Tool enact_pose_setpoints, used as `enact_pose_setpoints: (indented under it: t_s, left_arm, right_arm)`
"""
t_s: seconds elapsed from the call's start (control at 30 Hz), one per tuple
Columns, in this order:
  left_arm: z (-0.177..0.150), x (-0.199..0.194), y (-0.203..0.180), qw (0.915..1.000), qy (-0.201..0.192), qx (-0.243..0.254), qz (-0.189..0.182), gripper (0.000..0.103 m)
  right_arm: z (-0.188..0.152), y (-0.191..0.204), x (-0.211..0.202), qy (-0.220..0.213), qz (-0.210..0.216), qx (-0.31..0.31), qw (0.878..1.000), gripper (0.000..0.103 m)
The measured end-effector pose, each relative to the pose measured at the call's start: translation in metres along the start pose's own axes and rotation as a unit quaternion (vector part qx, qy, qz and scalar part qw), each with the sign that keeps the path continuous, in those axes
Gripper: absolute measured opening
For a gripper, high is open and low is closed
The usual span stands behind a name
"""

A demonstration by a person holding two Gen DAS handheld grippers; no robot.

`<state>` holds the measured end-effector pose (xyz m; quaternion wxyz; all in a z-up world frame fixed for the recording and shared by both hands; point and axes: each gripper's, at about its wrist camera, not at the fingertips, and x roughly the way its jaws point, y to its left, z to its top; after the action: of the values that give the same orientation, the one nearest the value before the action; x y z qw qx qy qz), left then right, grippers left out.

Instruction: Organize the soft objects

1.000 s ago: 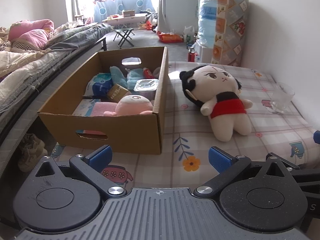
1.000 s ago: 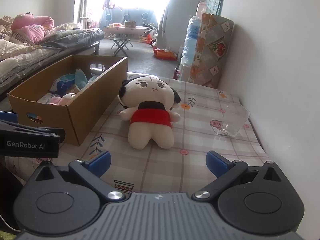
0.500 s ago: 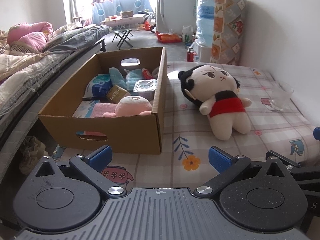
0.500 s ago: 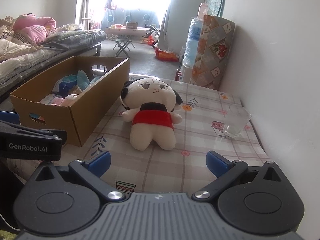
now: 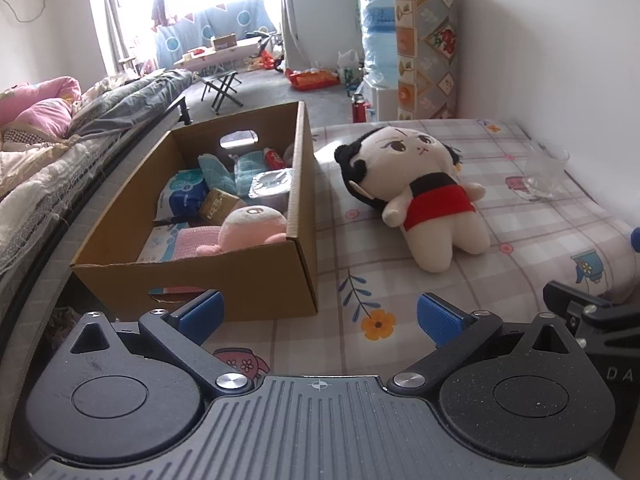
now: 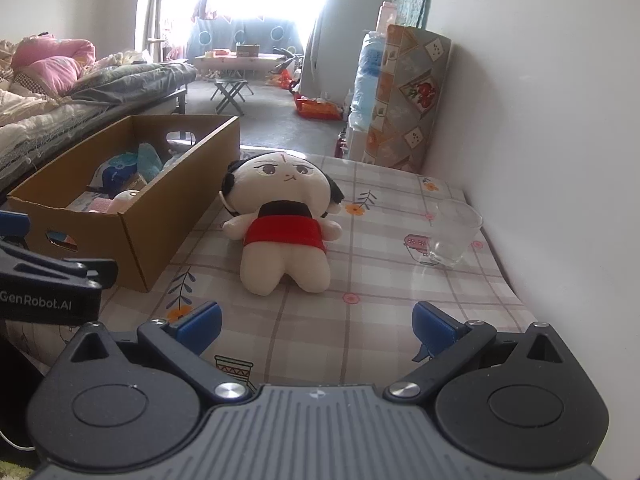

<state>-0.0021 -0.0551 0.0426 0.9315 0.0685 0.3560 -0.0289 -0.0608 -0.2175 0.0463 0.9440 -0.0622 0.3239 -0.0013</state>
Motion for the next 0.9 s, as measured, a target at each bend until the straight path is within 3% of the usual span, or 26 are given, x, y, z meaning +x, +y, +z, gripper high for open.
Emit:
enact_pose_setpoints:
  t_s: [0.9]
  left_arm:
    - [-0.008,-0.001,-0.003,0.9999,0.007,0.000,-0.007,0.103]
  right_arm:
    - [-0.002,0.001,-0.014,-0.008,0.000,0.003,1.000,0.103]
